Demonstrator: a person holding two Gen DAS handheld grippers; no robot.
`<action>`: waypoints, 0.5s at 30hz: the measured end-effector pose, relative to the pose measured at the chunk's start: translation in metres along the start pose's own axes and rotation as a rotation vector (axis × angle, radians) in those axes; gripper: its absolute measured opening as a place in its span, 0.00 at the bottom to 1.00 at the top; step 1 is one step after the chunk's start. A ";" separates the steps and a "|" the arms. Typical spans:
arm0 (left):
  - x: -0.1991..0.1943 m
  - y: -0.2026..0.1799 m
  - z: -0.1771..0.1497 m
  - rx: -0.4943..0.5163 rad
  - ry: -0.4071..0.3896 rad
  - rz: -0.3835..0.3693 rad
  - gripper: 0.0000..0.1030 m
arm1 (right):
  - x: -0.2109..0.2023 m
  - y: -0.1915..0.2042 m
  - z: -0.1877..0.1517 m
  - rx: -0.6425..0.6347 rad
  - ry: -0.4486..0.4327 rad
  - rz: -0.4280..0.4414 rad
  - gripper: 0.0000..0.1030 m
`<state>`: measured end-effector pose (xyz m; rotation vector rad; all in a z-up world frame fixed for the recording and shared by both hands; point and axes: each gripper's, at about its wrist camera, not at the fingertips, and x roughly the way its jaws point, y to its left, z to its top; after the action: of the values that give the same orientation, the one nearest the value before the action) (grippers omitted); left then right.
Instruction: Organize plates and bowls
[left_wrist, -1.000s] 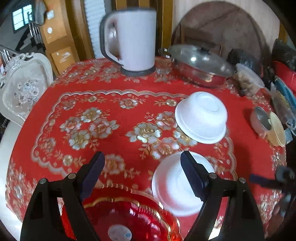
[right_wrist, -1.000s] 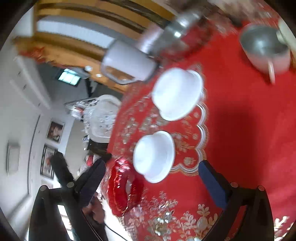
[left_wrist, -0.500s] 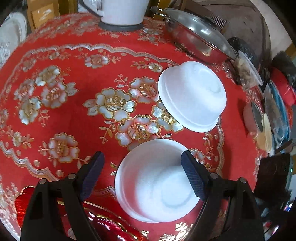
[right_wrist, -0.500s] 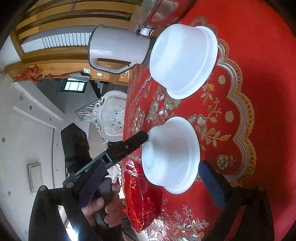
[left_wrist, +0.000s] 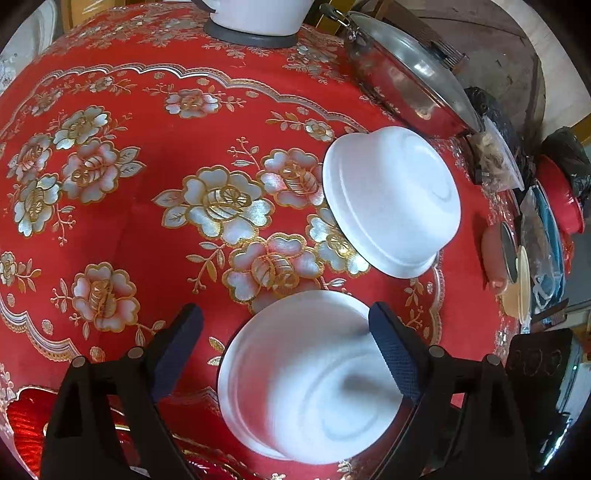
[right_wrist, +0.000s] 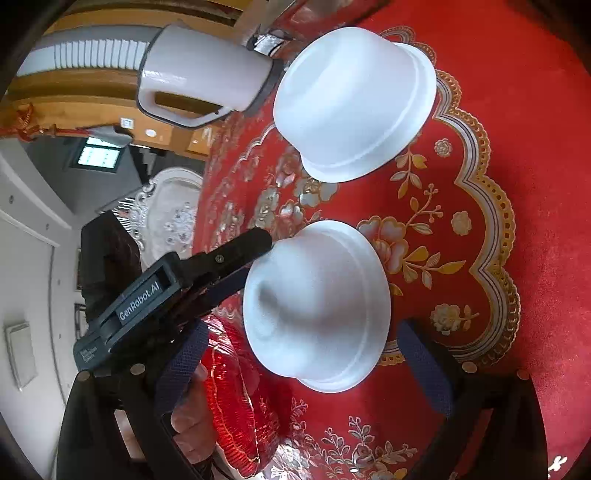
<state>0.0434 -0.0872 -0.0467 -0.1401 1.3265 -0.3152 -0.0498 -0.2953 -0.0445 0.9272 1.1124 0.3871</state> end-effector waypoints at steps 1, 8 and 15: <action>0.004 -0.002 -0.001 0.014 0.011 0.029 0.89 | 0.000 -0.002 -0.001 0.008 -0.002 0.012 1.00; 0.007 0.001 0.001 -0.007 0.005 0.034 0.91 | 0.006 -0.004 0.002 0.039 0.038 0.115 1.00; 0.008 -0.001 0.001 -0.013 -0.001 0.037 0.92 | 0.028 0.006 -0.005 0.046 0.152 0.240 1.00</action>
<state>0.0460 -0.0903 -0.0538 -0.1269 1.3289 -0.2753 -0.0409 -0.2705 -0.0568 1.0904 1.1549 0.6397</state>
